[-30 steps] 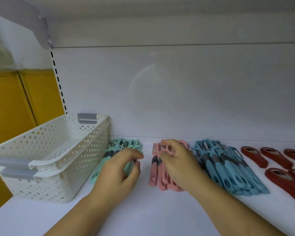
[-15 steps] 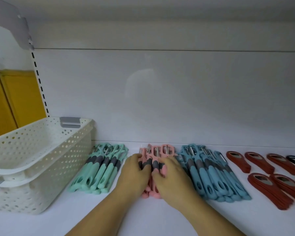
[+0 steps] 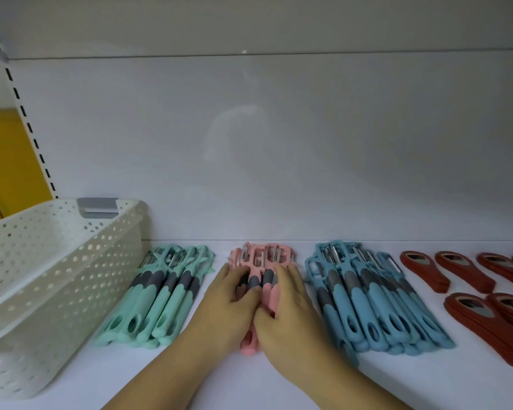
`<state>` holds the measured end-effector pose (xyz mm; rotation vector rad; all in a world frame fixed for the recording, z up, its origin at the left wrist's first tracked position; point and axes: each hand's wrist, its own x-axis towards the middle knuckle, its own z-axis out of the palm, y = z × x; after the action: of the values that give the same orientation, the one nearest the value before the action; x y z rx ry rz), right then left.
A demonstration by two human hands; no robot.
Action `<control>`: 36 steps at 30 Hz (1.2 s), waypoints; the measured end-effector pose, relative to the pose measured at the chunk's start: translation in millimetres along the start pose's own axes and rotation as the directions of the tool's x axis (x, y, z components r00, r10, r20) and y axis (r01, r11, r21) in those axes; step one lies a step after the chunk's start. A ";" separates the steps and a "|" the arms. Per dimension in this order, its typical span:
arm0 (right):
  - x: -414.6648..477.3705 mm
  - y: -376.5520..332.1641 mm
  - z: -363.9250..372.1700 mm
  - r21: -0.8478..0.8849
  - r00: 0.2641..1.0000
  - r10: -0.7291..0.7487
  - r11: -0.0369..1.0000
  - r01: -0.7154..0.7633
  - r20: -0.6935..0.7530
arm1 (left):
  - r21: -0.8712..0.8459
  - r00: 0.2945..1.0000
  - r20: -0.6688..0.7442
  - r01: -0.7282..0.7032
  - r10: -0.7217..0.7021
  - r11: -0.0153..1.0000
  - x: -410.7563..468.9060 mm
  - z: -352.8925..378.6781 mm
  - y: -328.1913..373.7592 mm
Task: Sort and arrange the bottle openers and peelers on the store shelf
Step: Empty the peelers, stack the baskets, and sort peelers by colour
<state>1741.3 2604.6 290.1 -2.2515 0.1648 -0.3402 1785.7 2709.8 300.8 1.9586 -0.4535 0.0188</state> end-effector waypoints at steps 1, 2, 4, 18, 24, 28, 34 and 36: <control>1.5 0.6 2.3 0.017 1.000 0.028 0.999 -0.028 0.007 | -0.005 1.000 0.002 0.000 0.000 1.000 -0.3 0.4 0.1; 2.8 1.3 4.4 0.053 0.998 0.056 0.997 -0.057 0.013 | 0.015 1.000 0.012 -0.001 0.001 1.000 -0.7 0.4 0.0; 4.4 2.0 6.9 0.098 0.995 0.091 0.991 -0.094 0.033 | 0.068 0.999 0.048 -0.013 0.010 0.998 -2.3 -0.4 -1.7; 6.8 1.1 12.3 0.175 0.989 0.141 0.974 -0.146 0.044 | -0.012 0.998 0.060 0.026 -0.026 1.000 -3.5 1.1 1.5; 6.5 2.0 7.5 0.138 0.995 0.089 0.986 -0.094 0.037 | -0.026 1.000 0.011 -0.005 0.005 1.000 -9.1 2.2 11.7; 3.7 -7.0 -7.9 0.196 0.995 0.025 0.981 -0.006 -0.097 | 0.051 0.987 -0.072 -0.140 0.144 0.989 -12.7 -2.2 19.1; -7.6 -24.7 -55.3 0.375 0.988 -0.031 0.923 0.086 -0.149 | 0.272 0.816 -0.094 -0.530 0.571 0.803 -34.9 -3.0 36.5; -9.6 -17.9 -86.1 0.319 0.996 -0.037 0.946 0.060 -0.080 | 0.206 0.846 0.074 -0.532 0.529 0.821 -45.8 7.9 47.4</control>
<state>1706.6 2555.6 355.0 -1.9241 0.0849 -0.4434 1726.4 2700.0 329.1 1.9851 -1.0364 0.4309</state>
